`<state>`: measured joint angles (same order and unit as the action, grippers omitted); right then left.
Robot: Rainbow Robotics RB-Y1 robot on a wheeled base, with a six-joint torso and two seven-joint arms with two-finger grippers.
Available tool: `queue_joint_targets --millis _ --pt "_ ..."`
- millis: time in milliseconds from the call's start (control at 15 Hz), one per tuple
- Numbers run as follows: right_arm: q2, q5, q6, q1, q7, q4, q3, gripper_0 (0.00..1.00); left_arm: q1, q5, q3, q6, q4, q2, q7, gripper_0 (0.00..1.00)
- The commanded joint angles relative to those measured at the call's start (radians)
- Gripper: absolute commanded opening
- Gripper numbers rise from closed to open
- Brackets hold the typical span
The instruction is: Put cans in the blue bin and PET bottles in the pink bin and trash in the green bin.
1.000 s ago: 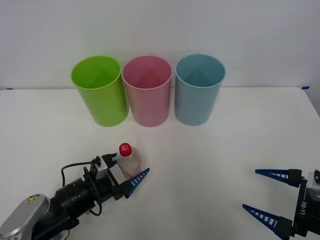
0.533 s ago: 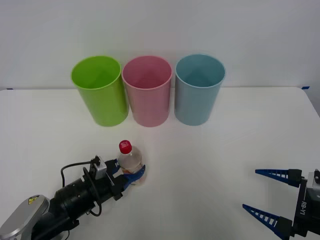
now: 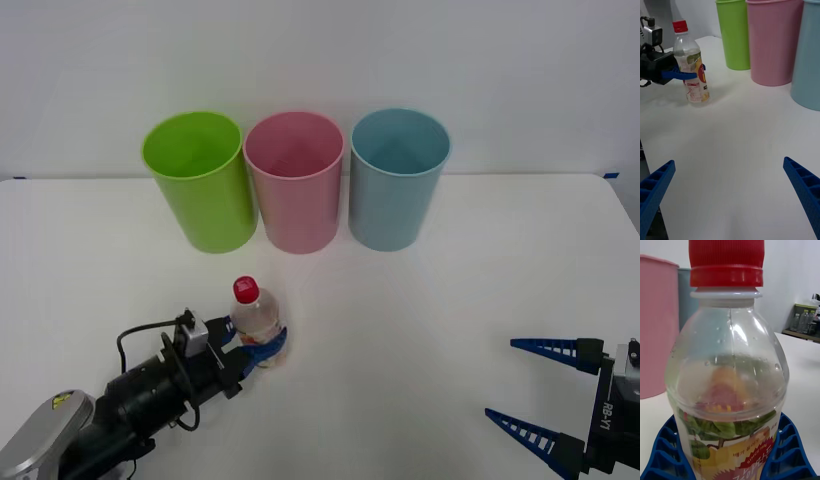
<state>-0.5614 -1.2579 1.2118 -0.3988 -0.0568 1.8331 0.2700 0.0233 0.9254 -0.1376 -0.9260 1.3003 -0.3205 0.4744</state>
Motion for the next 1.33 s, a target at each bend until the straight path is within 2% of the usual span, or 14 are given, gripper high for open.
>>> queue_joint_targets --millis 67,467,933,1333 --pt "0.0 0.0 0.0 0.0 0.0 0.0 0.0 1.0 0.0 -0.028 0.023 -0.005 -0.001 -0.009 0.003 0.0" --pt "0.0 0.0 0.0 0.0 0.0 0.0 0.0 1.0 -0.008 -0.112 0.033 -0.007 0.02 -0.035 0.004 0.0" --pt "0.0 0.0 0.0 0.0 0.0 0.0 0.0 1.0 -0.011 -0.112 0.064 0.001 0.08 -0.045 -0.017 0.0" --pt "0.0 0.0 0.0 0.0 0.0 0.0 0.0 1.0 -0.014 -0.114 0.059 0.052 0.163 -0.049 -0.051 0.0"
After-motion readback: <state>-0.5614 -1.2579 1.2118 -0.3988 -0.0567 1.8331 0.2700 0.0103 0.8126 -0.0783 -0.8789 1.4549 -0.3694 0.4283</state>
